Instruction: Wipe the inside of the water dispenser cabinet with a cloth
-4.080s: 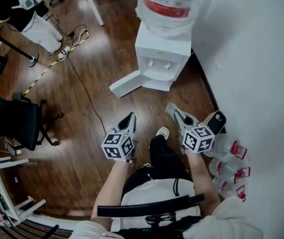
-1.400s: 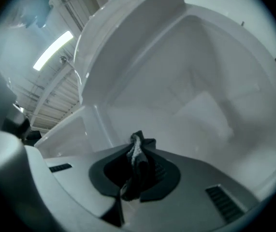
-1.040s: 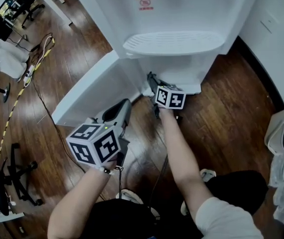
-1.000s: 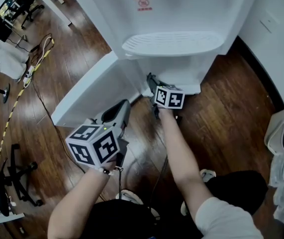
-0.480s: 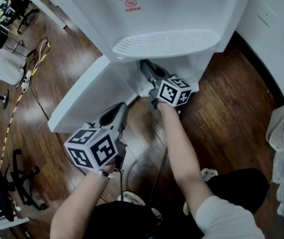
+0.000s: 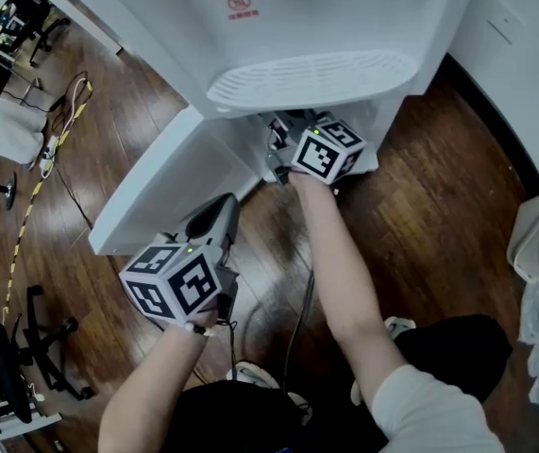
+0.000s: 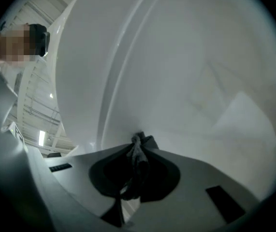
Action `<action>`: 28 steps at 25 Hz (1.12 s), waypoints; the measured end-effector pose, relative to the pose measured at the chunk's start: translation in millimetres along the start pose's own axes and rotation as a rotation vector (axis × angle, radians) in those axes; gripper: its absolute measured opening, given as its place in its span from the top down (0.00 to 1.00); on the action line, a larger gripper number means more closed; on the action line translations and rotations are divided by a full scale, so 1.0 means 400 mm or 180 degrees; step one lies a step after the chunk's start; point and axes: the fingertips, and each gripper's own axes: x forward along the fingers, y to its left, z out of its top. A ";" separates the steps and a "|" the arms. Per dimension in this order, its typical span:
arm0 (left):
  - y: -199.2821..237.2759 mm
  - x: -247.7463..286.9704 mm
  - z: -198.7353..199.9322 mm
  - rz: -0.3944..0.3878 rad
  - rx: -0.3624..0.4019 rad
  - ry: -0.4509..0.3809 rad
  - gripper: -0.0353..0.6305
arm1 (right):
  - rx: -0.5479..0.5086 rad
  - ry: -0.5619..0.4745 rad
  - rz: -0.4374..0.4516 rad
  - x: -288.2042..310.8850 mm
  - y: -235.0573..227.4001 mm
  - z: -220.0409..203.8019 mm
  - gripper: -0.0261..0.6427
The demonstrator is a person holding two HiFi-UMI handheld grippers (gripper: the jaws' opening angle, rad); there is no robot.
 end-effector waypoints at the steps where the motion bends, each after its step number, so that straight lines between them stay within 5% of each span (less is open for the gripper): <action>1: 0.001 0.001 0.001 0.0002 -0.0004 -0.0004 0.97 | 0.0026 0.0047 -0.0109 -0.003 -0.022 -0.013 0.91; 14: 0.008 0.016 -0.008 -0.0007 -0.0022 0.0035 0.97 | 0.0536 0.0991 -0.1258 -0.115 -0.273 -0.276 0.91; 21: 0.009 0.014 -0.009 -0.0026 -0.0091 0.0038 0.97 | 0.0145 0.1745 -0.1889 -0.147 -0.346 -0.377 0.91; 25: 0.015 0.011 -0.010 -0.0019 -0.0122 0.0037 0.97 | 0.0084 0.1782 -0.1935 -0.120 -0.362 -0.373 0.91; 28: 0.022 0.004 -0.012 -0.0010 -0.0146 0.0030 0.97 | 0.0196 0.1340 -0.1636 -0.080 -0.346 -0.323 0.91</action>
